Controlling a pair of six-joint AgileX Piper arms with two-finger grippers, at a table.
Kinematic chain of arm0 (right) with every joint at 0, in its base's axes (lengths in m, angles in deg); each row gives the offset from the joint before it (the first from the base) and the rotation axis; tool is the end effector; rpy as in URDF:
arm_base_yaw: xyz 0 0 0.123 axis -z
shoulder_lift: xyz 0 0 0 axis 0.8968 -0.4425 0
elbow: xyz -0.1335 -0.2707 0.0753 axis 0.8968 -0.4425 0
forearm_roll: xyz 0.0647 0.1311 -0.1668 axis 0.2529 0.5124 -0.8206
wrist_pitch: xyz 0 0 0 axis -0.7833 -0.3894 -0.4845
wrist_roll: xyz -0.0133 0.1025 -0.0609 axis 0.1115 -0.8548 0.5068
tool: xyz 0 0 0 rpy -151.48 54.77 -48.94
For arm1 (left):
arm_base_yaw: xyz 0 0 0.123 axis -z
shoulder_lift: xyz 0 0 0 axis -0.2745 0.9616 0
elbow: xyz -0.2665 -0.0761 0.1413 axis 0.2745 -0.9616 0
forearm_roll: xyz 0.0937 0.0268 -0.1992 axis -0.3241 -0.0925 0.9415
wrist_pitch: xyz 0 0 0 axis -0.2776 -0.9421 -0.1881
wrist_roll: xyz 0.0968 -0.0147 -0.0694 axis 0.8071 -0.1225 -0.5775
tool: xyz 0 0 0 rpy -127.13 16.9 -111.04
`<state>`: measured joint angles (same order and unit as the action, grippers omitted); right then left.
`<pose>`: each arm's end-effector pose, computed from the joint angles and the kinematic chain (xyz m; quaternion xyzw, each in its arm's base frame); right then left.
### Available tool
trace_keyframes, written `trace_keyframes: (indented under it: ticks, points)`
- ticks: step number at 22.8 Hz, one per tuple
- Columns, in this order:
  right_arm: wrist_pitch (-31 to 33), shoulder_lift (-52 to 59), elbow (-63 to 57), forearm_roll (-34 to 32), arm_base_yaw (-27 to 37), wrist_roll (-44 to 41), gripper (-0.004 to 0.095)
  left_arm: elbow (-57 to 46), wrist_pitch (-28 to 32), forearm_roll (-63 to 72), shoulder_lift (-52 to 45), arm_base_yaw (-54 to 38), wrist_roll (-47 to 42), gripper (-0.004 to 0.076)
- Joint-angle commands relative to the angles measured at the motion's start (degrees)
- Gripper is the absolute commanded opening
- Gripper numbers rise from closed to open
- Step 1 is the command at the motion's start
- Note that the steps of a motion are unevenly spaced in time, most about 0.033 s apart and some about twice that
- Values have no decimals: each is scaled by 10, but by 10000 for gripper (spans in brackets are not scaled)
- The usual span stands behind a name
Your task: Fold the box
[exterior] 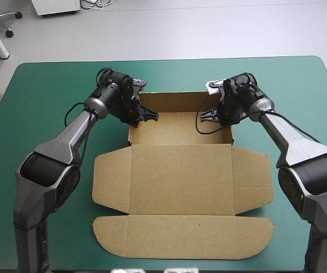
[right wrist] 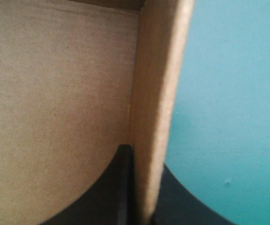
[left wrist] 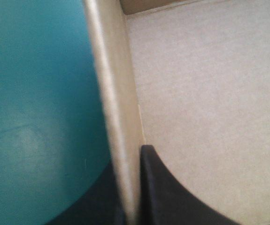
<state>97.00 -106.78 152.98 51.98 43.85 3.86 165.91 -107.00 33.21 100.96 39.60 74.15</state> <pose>0.3975 0.1319 0.2670 -0.0866 0.9821 -0.0045 0.1670 0.4075 -0.1771 0.2563 0.1338 0.9822 -0.0302 0.1279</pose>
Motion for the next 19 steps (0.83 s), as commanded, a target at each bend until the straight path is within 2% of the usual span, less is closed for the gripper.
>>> trace_keyframes:
  ticks: [1, 2, 6, 7, 8, 9, 10, 12, 19]
  points:
    - [40, 24, 12, -59, 6, 44, -10, 4, -18, -89, -10, -9, 28, -14]
    - [43, 24, 12, -59, 6, 45, 4, 4, -18, -89, -10, -9, 28, -14]
    - [52, 26, 13, -59, 6, 45, 184, 18, -15, -76, -13, -9, 29, 15]
    - [52, 30, 13, -59, 6, 44, 254, 23, -14, -58, -13, -9, 43, 67]
    - [50, 33, 13, -59, 6, 44, 282, 27, -13, -46, -13, -9, 47, 105]
    - [49, 38, 13, -59, 6, 42, 323, 31, -10, -37, -13, -9, 46, 193]
    - [49, 42, 15, -59, 6, 42, 341, 35, -13, -36, -13, -9, 46, 277]
    - [48, 46, 17, -59, 6, 42, 350, 39, -18, -36, -13, -9, 46, 349]
    - [60, 47, 38, -50, 6, 42, 352, 39, -12, -35, -36, -9, 49, 369]
